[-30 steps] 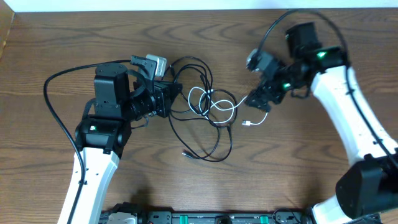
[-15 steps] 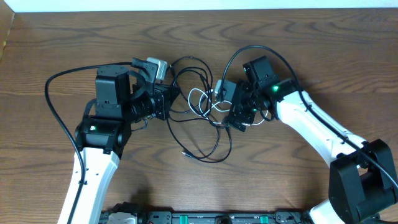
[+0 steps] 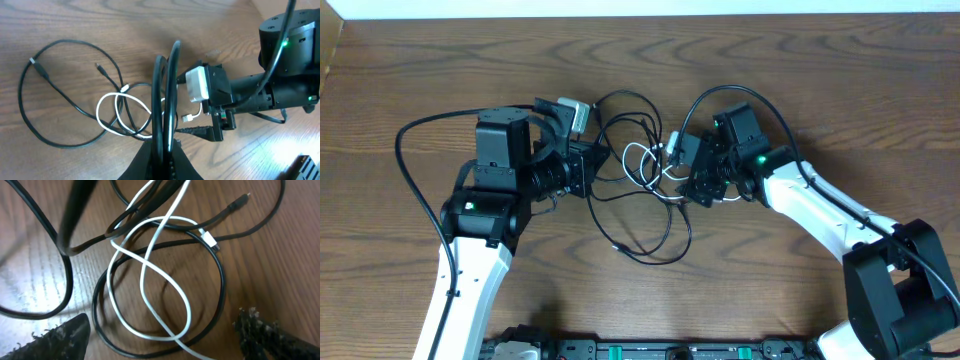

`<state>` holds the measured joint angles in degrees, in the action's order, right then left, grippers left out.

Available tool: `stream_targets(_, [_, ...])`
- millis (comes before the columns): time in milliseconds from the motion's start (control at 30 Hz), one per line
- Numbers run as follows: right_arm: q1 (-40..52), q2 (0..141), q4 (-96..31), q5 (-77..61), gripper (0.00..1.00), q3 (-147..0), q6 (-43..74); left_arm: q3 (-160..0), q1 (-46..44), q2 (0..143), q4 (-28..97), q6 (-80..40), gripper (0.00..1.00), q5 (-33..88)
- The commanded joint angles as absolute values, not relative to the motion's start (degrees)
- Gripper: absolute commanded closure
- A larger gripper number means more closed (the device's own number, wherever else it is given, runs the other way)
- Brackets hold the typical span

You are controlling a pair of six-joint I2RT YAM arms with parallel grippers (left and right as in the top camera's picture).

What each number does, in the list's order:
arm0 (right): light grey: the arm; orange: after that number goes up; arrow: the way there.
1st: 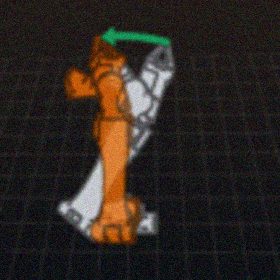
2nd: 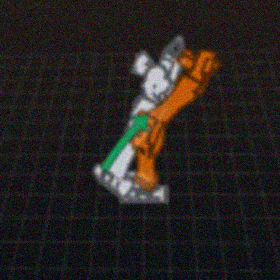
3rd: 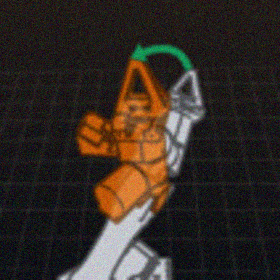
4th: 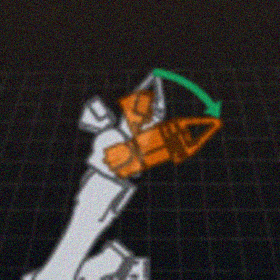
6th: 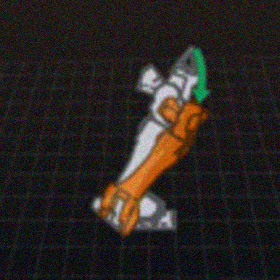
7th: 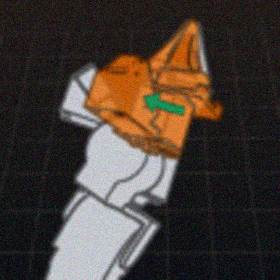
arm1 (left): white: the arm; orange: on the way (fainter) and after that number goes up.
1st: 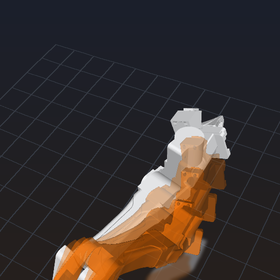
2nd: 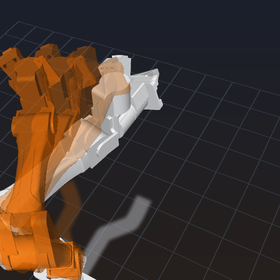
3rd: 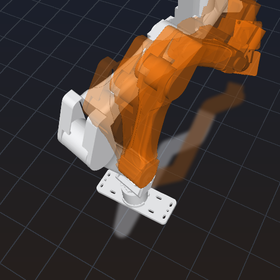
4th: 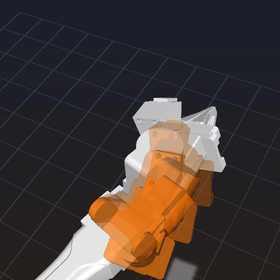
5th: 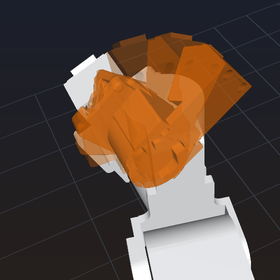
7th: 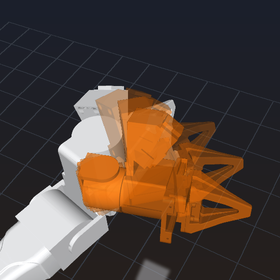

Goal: Untangle cables
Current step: 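Grasp the white cable with the right gripper and pull it right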

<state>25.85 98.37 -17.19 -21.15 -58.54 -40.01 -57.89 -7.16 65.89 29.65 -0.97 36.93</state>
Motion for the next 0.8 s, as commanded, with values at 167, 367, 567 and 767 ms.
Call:
stream_targets(167, [25.93,99.83,-12.56,-21.61,0.12,-55.37,-36.8,-58.52,-6.94,65.78,30.15,0.21,0.92,39.59])
stream_targets(367, [25.93,103.88,-9.78,-24.45,0.19,-55.37,-35.14,-58.52,-6.94,65.76,30.65,0.16,0.93,40.1])
stream_targets(567, [25.98,106.06,-6.66,-25.34,0.22,-55.37,-32.86,-58.52,-6.94,65.78,30.81,0.14,0.93,40.1])
stream_targets(767, [25.98,106.08,-5.91,-26.06,0.55,-55.4,-32.82,-58.52,-6.94,65.78,30.83,0.14,0.93,40.07])
